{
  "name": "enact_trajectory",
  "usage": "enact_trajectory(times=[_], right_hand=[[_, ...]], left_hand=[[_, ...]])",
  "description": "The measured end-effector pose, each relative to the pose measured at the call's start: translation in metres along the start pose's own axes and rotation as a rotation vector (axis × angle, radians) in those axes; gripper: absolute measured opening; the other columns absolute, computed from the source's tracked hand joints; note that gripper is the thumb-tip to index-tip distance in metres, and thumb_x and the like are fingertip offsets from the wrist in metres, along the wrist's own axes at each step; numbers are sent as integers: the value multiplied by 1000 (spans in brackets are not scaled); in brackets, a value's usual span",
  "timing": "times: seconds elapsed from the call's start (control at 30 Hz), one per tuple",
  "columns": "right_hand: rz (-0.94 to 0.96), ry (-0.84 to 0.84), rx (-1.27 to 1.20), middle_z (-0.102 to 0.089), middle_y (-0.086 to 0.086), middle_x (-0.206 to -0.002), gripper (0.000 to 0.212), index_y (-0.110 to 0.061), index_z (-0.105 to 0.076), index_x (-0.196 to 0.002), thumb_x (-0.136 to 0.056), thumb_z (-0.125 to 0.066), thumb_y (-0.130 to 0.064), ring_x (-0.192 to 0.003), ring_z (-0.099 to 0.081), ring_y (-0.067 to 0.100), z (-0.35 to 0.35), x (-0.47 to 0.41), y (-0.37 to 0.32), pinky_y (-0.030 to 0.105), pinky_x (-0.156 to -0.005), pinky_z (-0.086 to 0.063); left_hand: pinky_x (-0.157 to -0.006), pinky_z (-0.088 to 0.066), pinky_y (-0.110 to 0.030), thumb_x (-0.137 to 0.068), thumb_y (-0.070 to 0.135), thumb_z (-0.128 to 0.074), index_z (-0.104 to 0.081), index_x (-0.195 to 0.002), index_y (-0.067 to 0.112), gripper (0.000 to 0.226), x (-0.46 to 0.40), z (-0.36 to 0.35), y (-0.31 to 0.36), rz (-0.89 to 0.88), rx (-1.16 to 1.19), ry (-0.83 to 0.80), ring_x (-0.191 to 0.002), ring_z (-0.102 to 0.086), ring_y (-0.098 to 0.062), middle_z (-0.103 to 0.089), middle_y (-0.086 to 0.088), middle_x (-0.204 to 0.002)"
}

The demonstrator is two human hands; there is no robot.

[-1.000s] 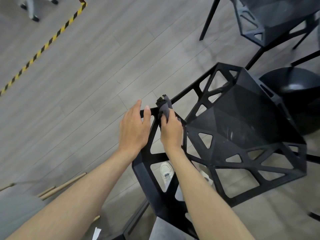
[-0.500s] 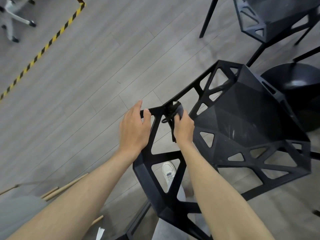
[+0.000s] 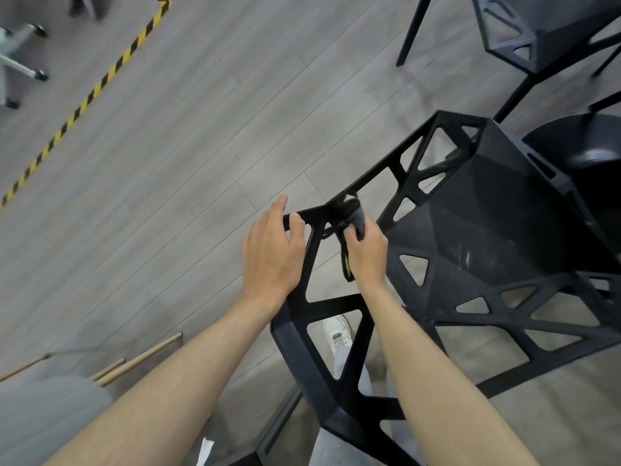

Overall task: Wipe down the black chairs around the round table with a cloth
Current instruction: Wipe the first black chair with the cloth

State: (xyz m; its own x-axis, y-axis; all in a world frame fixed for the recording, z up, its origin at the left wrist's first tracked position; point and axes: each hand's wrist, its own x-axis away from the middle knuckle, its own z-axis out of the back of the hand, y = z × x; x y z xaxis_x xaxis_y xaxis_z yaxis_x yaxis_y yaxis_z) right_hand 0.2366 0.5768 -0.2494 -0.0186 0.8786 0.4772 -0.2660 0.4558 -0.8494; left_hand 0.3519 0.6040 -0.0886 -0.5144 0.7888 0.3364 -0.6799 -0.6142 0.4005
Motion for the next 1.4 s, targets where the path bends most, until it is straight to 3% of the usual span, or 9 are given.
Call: enact_trajectory(times=[0.17, 0.4, 0.5, 0.63, 0.77, 0.93, 1.07, 1.2, 1.4], right_hand=[[-209, -49, 157, -65, 4, -94, 12, -10, -63, -101, -99, -52, -13, -96, -64, 27, 24, -22, 27, 31, -76, -42], [-29, -85, 75, -57, 2, -71, 18, -18, -55, -82, -100, -54, -24, -64, -47, 12, 13, 2, 5, 29, -58, -39], [-20, -59, 82, -62, 7, -78, 15, -13, -56, -93, -102, -53, -25, -68, -54, 15, 13, 3, 10, 33, -63, -46], [13, -176, 354, -66, 1, -92, 12, -17, -53, -114, -103, -56, -19, -82, -64, 21, 32, -5, 41, 36, -70, -52], [-15, -169, 528, -67, 16, -95, 11, -12, -47, -112, -102, -53, -16, -89, -66, 38, 33, -30, 48, 49, -76, -56], [-108, -226, 595, -64, 22, -106, 10, -11, -48, -101, -101, -53, -19, -101, -60, 44, 39, -64, 34, 43, -79, -45], [-58, 2, 432, -68, 7, -94, 13, -17, -56, -96, -96, -57, -30, -90, -63, 32, 62, -50, 21, 45, -78, -53], [32, 256, 329, -65, -1, -79, 13, -17, -54, -88, -94, -59, -28, -74, -58, 19, 85, -28, 19, 32, -69, -41], [-87, -285, 452, -68, 14, -107, 21, -15, -52, -120, -102, -56, -24, -102, -61, 36, 44, -28, 62, 36, -76, -42]], left_hand=[[-120, -36, -45, -105, 35, -29, -43, -156, 25, 54, 1, 1, 1, 4, 9, 10, -140, -46, -14, -54, 7, -152], [-120, -35, -43, -108, 28, -32, -43, -156, 24, 50, 1, 3, 2, 24, 26, -4, -141, -46, -12, -53, 8, -153], [-120, -34, -43, -108, 28, -32, -44, -156, 23, 50, 2, 3, 6, 23, 10, -5, -141, -46, -14, -53, 6, -153], [-120, -34, -44, -108, 29, -32, -44, -156, 23, 50, 2, 3, 7, 21, 5, -2, -140, -46, -13, -53, 8, -153], [-121, -34, -43, -109, 30, -33, -44, -156, 24, 49, 1, 3, 5, 26, 10, 5, -142, -45, -12, -52, 8, -154], [-119, -35, -45, -108, 31, -33, -45, -155, 24, 48, 1, 2, 5, 20, 9, 6, -140, -46, -13, -54, 9, -151], [-117, -37, -46, -109, 33, -32, -46, -153, 25, 47, 2, 3, 3, 20, 5, 8, -136, -49, -13, -56, 10, -148], [-115, -39, -47, -109, 35, -33, -47, -152, 26, 46, 1, 2, 2, 20, 16, 13, -132, -52, -13, -58, 12, -143], [-116, -39, -47, -110, 37, -32, -46, -152, 26, 46, 1, 1, 0, 8, 15, 17, -130, -53, -12, -59, 12, -142]])
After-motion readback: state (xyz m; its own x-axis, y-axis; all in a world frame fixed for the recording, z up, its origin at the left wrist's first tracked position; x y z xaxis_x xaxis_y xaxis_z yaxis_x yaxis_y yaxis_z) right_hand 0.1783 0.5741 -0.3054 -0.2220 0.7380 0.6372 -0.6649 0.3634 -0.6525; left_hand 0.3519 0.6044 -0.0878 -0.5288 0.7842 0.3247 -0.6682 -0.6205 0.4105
